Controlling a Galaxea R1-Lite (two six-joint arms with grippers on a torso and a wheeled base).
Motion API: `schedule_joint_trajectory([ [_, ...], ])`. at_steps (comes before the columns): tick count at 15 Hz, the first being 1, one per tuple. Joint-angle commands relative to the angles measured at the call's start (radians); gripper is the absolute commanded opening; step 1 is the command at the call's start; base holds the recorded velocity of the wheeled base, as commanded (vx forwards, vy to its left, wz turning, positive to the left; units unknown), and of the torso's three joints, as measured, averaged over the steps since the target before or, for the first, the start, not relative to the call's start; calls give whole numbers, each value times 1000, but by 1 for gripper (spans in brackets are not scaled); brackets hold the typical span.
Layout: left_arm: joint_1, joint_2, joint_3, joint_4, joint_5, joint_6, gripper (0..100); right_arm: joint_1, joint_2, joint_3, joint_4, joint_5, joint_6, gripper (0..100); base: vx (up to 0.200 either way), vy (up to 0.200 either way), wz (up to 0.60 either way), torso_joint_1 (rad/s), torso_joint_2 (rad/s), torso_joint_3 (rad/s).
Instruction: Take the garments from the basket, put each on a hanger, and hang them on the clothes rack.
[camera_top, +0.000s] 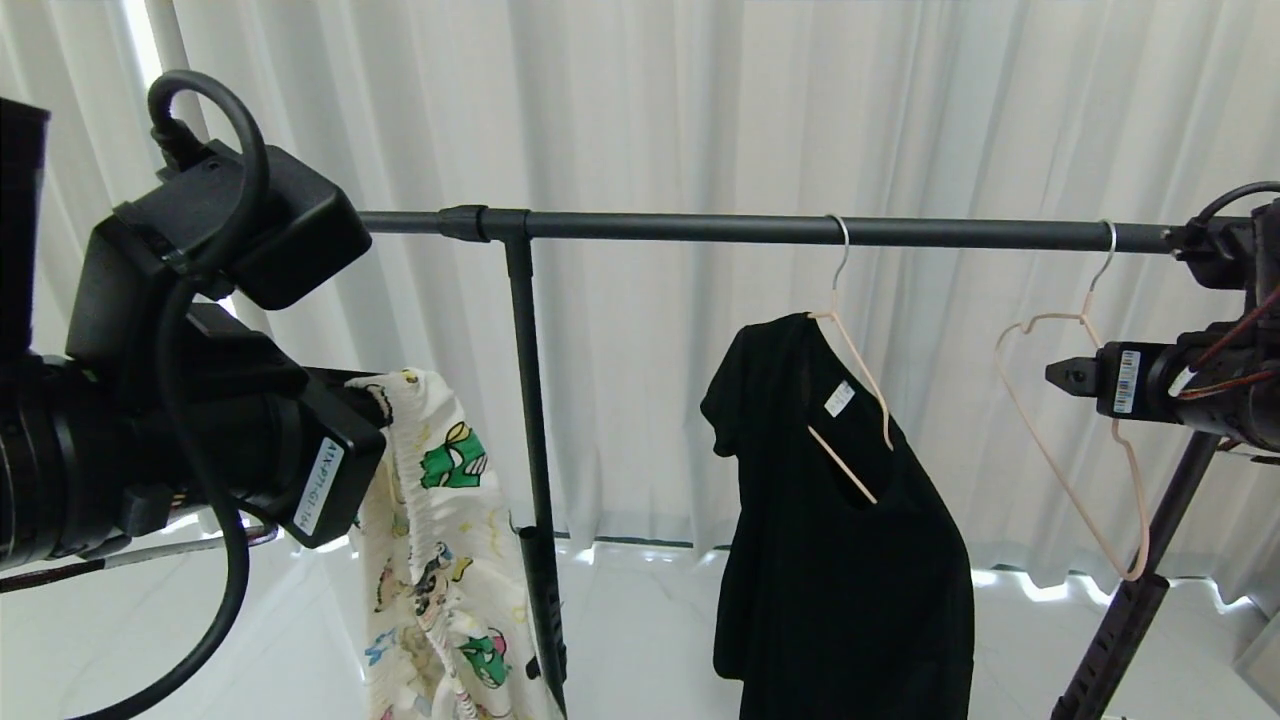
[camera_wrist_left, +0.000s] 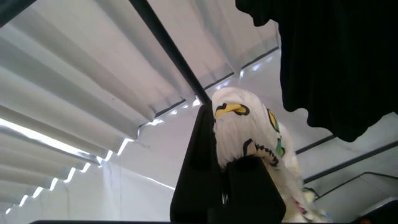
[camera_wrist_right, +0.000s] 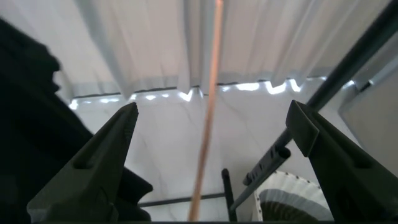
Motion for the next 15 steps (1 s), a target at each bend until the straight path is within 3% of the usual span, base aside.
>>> schedule_joint_trajectory([
  [1, 0, 0, 0, 1, 0, 0, 0, -38, 50, -14, 4, 1, 0, 100, 0, 0, 0, 0, 0, 0],
  [6, 0, 0, 3, 1, 0, 0, 0, 13, 84, 0, 1, 4, 20, 100, 0, 0, 0, 0, 0, 0],
  [12, -2, 0, 17, -1, 0, 0, 0, 1, 108, 0, 2, 61, 118, 100, 0, 0, 0, 0, 0, 0],
  [15, -2, 0, 17, -1, 0, 0, 0, 1, 108, 4, 4, 61, 121, 100, 0, 0, 0, 0, 0, 0],
])
